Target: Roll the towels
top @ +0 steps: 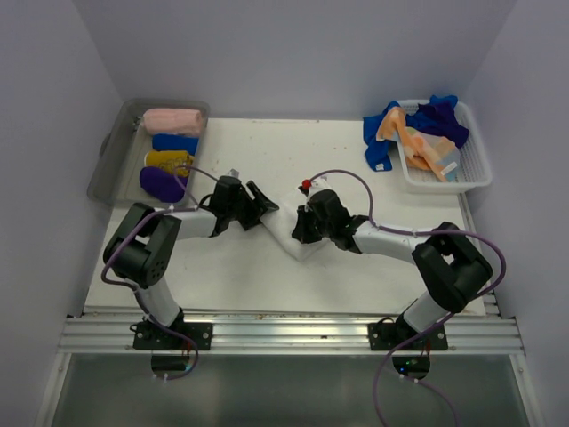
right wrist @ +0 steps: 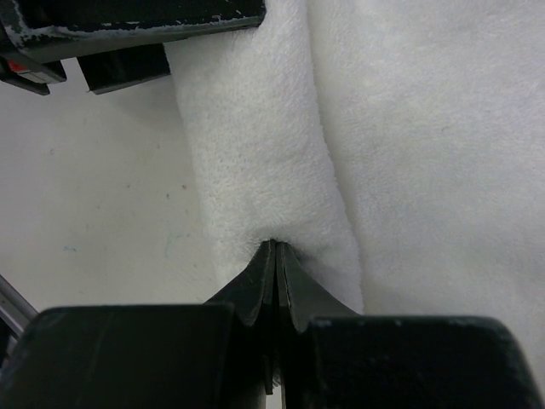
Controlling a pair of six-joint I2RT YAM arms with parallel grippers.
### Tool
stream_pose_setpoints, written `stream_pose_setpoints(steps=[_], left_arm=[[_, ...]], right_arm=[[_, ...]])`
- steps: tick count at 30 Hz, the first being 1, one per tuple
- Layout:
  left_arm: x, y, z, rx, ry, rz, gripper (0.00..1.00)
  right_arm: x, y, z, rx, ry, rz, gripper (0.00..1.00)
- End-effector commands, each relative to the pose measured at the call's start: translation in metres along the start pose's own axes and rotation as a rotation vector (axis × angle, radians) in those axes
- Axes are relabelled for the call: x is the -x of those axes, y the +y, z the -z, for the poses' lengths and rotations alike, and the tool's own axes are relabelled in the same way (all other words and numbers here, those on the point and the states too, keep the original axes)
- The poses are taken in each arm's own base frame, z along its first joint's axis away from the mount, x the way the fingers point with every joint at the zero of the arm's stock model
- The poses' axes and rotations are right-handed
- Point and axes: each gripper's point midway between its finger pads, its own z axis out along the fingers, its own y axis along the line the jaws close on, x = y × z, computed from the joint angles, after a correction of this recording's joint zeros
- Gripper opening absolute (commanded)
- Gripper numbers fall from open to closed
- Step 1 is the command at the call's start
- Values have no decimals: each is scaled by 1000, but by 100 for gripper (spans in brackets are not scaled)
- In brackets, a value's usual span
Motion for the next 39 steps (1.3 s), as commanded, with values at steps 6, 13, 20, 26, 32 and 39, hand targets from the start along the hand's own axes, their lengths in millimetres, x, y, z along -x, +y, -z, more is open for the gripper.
stream_pose_setpoints(steps=[6, 13, 20, 26, 32, 39], left_arm=[[7, 16, -20, 111, -20, 109, 41], [2, 20, -11, 226, 50, 113, 0], [-3, 22, 10, 309, 90, 110, 0], [-9, 24, 16, 339, 123, 114, 0], [-9, 24, 18, 345, 128, 101, 0], [-11, 26, 19, 344, 133, 99, 0]], right_arm=[[-58, -37, 9, -136, 200, 9, 0], [-41, -36, 31, -175, 167, 53, 17], [-4, -10, 63, -253, 48, 240, 49], [15, 23, 67, -330, -34, 473, 56], [20, 38, 56, -452, -49, 694, 64], [23, 54, 42, -482, -57, 862, 72]])
